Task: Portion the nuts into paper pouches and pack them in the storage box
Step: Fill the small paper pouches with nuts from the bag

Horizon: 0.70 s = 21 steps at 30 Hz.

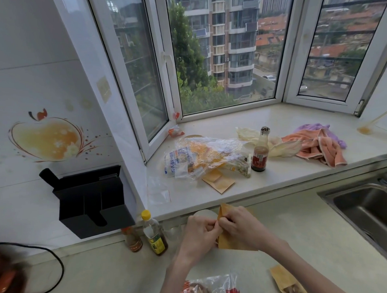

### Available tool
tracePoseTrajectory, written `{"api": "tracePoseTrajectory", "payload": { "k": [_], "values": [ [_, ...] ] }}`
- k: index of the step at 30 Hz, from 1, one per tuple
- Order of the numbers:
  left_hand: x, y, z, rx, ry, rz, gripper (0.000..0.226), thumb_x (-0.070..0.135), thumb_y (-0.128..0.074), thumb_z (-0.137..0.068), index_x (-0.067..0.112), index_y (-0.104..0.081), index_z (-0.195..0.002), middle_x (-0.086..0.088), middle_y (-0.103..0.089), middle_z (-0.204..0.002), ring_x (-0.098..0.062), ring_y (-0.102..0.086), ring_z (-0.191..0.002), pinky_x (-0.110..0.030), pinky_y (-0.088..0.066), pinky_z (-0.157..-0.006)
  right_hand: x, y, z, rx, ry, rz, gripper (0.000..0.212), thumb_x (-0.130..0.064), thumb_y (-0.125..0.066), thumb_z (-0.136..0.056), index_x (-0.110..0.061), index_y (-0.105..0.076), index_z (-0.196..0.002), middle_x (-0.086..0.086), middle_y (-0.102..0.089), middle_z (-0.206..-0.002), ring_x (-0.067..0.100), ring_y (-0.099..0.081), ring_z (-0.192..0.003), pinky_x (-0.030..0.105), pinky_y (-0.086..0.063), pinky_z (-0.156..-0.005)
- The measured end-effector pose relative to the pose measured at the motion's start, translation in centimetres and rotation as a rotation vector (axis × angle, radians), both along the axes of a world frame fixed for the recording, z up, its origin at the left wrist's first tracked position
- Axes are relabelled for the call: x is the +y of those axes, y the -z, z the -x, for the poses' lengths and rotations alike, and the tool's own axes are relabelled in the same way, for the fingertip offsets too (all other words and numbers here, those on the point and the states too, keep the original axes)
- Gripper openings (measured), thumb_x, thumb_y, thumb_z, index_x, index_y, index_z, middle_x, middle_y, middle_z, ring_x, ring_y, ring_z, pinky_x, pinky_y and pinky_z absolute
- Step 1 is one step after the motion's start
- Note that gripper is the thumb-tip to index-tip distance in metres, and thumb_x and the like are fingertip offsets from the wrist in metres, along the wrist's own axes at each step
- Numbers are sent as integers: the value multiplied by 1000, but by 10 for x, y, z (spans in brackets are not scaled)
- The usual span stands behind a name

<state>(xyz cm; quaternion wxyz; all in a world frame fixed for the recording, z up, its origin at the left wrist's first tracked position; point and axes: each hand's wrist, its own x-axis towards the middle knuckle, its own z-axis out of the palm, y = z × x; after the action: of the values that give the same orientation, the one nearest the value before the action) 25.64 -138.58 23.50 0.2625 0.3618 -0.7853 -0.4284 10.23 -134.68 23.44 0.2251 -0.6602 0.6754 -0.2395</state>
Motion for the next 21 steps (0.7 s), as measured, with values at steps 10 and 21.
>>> {"api": "tracePoseTrajectory", "payload": {
  "k": [10, 21],
  "values": [
    [-14, 1, -17, 168, -79, -261, 24, 20, -62, -90, 11, -78, -73, -6, -75, -70, -20, -74, -71, -37, -62, -66, 2, -6, 4, -308, -35, 29, 39, -22, -48, -88, -26, -46, -49, -12, -44, -48, 5, -34, -44, 16, -28, -47],
    [-14, 0, -12, 6, 0, -111, 40, 43, -72, -79, 40, -61, -117, 13, -69, -80, -8, -72, -66, -17, -50, -47, -3, -8, -7, -204, -90, -1, 29, -24, -49, -83, -17, -53, -55, -10, -48, -47, 6, -36, -41, 15, -28, -43]
  ]
}}
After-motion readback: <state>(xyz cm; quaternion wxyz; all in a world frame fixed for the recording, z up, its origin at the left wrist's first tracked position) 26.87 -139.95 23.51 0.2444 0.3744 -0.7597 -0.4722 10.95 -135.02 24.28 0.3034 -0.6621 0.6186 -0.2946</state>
